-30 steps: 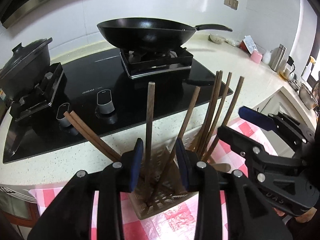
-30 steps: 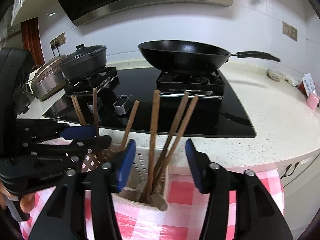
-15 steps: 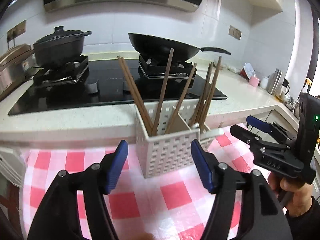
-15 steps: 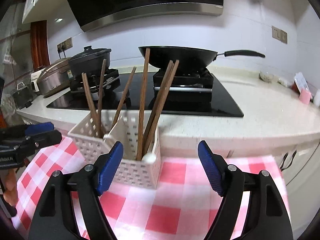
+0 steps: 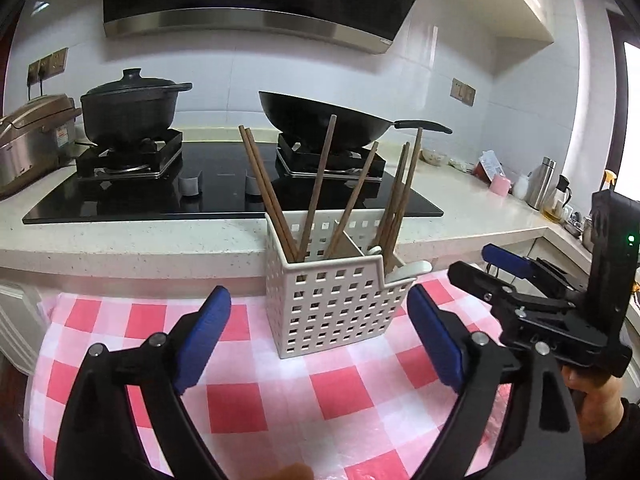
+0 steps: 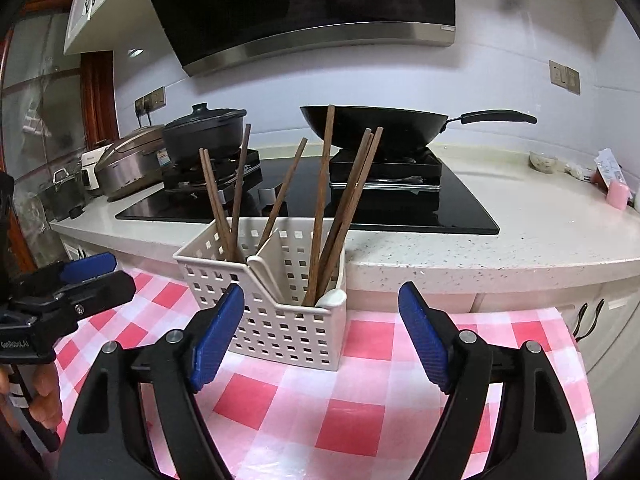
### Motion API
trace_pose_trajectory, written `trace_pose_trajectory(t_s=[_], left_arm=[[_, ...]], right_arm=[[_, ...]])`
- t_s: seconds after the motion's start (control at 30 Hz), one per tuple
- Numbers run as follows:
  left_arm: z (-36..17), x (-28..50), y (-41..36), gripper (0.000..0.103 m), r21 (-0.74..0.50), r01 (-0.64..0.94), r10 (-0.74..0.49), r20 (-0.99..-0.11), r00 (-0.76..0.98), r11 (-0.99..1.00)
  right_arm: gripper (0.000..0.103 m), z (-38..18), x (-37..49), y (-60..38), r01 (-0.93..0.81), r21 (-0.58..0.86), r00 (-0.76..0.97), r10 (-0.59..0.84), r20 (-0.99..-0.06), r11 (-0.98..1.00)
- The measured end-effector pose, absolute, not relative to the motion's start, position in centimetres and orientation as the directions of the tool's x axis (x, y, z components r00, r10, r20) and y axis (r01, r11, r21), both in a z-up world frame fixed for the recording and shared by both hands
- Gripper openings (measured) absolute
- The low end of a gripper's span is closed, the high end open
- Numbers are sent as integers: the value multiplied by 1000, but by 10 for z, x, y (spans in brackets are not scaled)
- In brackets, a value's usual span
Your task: Organize utensils
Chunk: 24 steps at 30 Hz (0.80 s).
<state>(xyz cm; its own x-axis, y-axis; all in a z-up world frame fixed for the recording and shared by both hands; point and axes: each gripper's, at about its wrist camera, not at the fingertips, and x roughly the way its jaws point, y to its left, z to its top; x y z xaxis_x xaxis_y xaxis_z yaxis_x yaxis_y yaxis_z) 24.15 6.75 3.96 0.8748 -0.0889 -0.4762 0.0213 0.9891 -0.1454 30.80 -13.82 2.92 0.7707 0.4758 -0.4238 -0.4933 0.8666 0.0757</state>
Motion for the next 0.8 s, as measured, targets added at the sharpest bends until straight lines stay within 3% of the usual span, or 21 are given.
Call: trace_pose_trajectory(t_s=[0.8], left_arm=[[37,243,71,89,-153,21,-93,-481,872,988]], right_arm=[[75,33,304,-144,-497,89,768,485,-419,863]])
